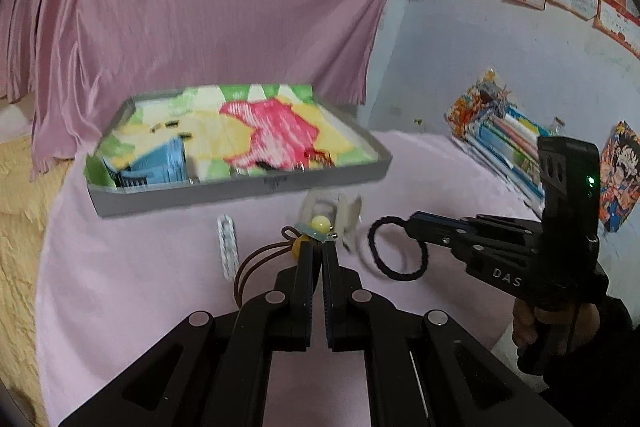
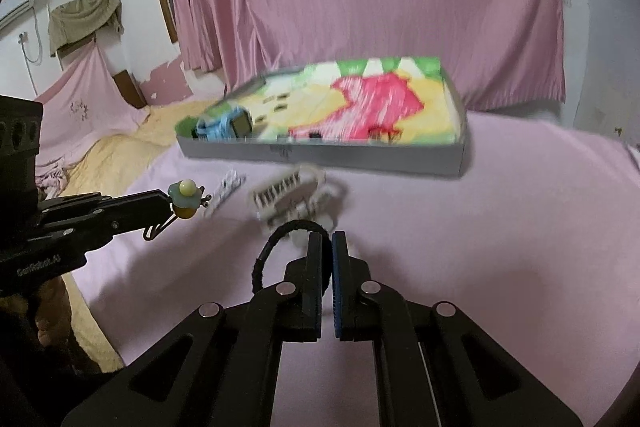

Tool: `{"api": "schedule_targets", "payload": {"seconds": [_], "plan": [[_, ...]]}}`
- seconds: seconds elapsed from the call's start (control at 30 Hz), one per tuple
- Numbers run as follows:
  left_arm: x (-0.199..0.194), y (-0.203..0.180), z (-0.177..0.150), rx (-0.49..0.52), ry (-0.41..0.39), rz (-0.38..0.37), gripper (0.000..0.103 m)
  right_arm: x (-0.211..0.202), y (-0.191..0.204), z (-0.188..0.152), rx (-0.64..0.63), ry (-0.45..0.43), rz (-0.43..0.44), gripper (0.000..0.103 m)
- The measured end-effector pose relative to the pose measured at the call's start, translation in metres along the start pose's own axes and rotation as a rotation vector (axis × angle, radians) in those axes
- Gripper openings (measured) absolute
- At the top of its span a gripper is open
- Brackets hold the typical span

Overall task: Organize jewelry
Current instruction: 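Carry the hair tie and black bracelet into the grey tray and open both grippers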

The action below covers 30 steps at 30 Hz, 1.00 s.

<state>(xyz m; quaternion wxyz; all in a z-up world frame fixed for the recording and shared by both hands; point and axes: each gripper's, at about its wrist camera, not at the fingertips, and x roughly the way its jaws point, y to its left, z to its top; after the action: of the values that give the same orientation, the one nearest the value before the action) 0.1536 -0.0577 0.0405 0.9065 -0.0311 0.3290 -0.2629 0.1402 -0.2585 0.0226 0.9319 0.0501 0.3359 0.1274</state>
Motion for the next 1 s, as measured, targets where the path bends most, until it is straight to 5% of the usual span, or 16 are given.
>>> {"api": "schedule_targets", "payload": {"seconds": [0.27, 0.47, 1.0], "plan": [[0.001, 0.007, 0.045, 0.014, -0.104, 0.031, 0.004, -0.005, -0.008, 0.049, -0.008, -0.139, -0.027, 0.004], [0.029, 0.019, 0.075, 0.008, -0.141, 0.056, 0.005, 0.033, -0.015, 0.082, 0.015, -0.135, -0.03, 0.004], [0.121, 0.055, 0.079, -0.108, 0.037, 0.058, 0.005, 0.116, -0.037, 0.083, 0.096, 0.023, -0.07, 0.004]]}}
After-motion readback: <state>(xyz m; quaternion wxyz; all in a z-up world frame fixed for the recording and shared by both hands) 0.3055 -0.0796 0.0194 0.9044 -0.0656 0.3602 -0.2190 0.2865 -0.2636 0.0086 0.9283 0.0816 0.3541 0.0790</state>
